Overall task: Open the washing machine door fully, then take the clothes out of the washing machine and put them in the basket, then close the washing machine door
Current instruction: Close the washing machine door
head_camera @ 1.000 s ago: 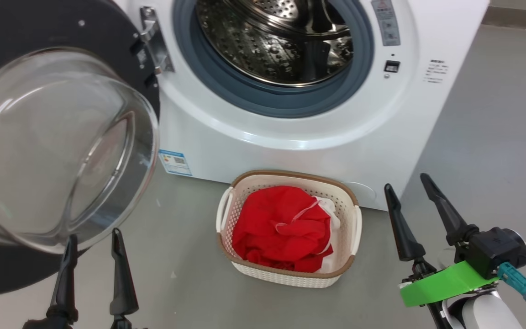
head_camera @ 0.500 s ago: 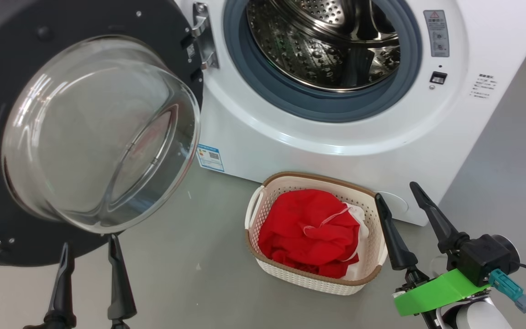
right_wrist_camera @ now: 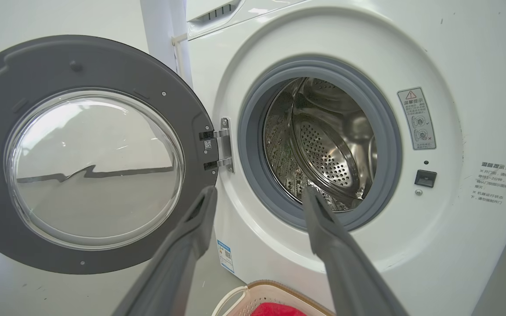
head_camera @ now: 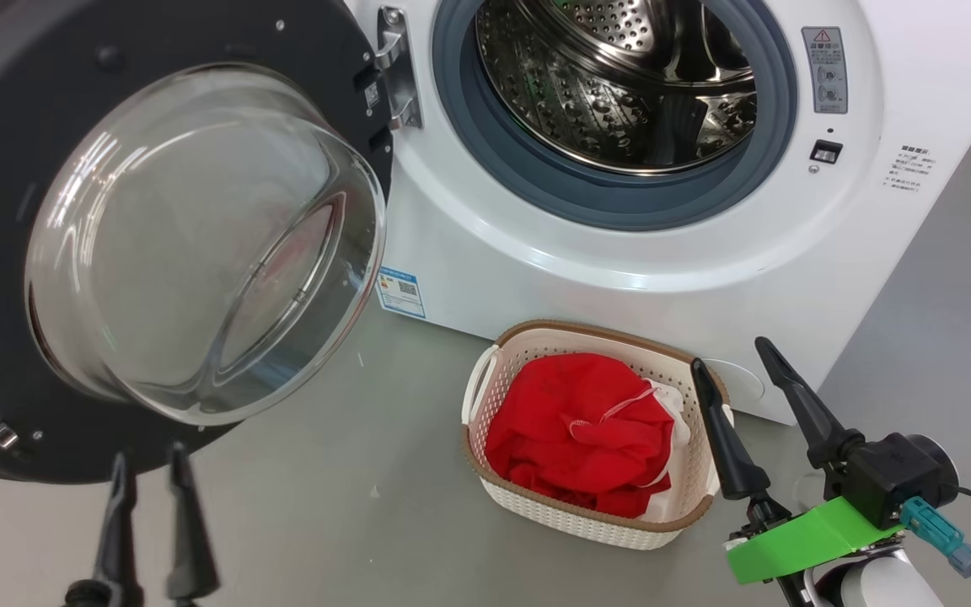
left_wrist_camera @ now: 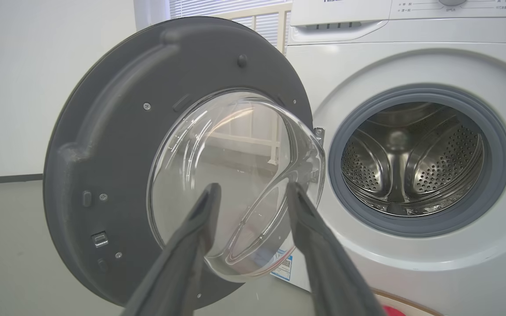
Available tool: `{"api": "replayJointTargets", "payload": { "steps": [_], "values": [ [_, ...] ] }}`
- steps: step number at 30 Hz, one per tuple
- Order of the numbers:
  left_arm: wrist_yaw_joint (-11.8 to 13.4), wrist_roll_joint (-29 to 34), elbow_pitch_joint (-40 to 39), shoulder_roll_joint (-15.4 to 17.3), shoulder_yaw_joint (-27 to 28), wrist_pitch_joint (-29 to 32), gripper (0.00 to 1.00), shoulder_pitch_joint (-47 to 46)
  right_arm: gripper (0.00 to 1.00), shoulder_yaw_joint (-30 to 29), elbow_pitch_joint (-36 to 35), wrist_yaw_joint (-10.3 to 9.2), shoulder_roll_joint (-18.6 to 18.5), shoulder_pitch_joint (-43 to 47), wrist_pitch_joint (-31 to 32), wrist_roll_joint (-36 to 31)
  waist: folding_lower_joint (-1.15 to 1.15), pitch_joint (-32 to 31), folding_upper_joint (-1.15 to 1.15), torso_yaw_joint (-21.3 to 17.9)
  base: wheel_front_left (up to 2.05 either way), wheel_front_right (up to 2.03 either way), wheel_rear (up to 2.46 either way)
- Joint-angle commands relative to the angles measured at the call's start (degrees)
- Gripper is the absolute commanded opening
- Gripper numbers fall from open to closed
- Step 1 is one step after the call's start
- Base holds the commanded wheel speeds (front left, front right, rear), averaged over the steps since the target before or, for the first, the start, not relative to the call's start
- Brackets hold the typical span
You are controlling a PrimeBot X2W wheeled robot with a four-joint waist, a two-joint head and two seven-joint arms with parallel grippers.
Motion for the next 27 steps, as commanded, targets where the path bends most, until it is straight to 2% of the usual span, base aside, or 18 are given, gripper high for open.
{"api": "replayJointTargets", "payload": {
  "steps": [1,6,11,16,20,21,25,27],
  "values": [
    [0.7,0.1,-2.2,0.8,2.2,-0.6,0.00,-1.2,1.00,1.2,-1.2,0.28,0.0,-0.3,-0.4,-0.3,0.00,0.1,0.00,-0.1,0.00,0.00,0.00],
    [0.3,0.0,-5.6,0.8,3.4,-1.1,0.00,-2.8,1.00,0.9,-1.1,0.28,0.0,-0.1,-0.4,-0.3,0.00,0.2,0.00,-0.2,0.00,0.00,0.00],
    [-1.1,-5.0,-9.9,-0.2,10.9,-1.2,0.00,-7.0,1.00,0.8,-0.7,0.28,0.0,-0.1,-0.4,0.1,0.00,0.0,0.00,-0.2,0.00,0.00,0.00],
    [-6.6,-18.4,-8.8,-1.6,20.9,-1.3,0.00,-11.9,1.00,0.5,-0.3,0.28,0.0,-0.1,-0.4,0.6,0.00,-0.2,0.00,-0.6,0.00,0.00,0.00],
    [-10.3,-23.3,-3.9,-1.7,26.6,-1.3,0.00,-15.8,1.00,0.4,-0.1,0.28,0.0,-0.2,-0.4,0.6,0.00,-0.2,0.00,-1.0,0.00,0.00,0.00],
    [-10.3,-23.3,-3.9,-1.7,26.6,-1.3,0.00,-15.8,1.00,0.4,-0.1,0.28,0.0,-0.2,-0.4,0.6,0.00,-0.2,0.00,-1.0,0.00,0.00,0.00],
    [-13.1,-27.3,1.9,-1.4,30.7,-1.3,0.00,-21.1,1.00,0.2,0.0,0.28,0.0,-0.3,-0.4,0.6,0.00,-0.4,0.00,-1.3,0.00,0.00,0.00],
    [-13.9,-30.1,5.4,-0.1,32.2,-1.1,0.00,-23.8,1.00,-0.3,0.2,0.28,0.0,-0.2,-0.4,0.5,0.00,-0.6,0.00,-1.4,0.00,0.00,0.00]
  ]
}}
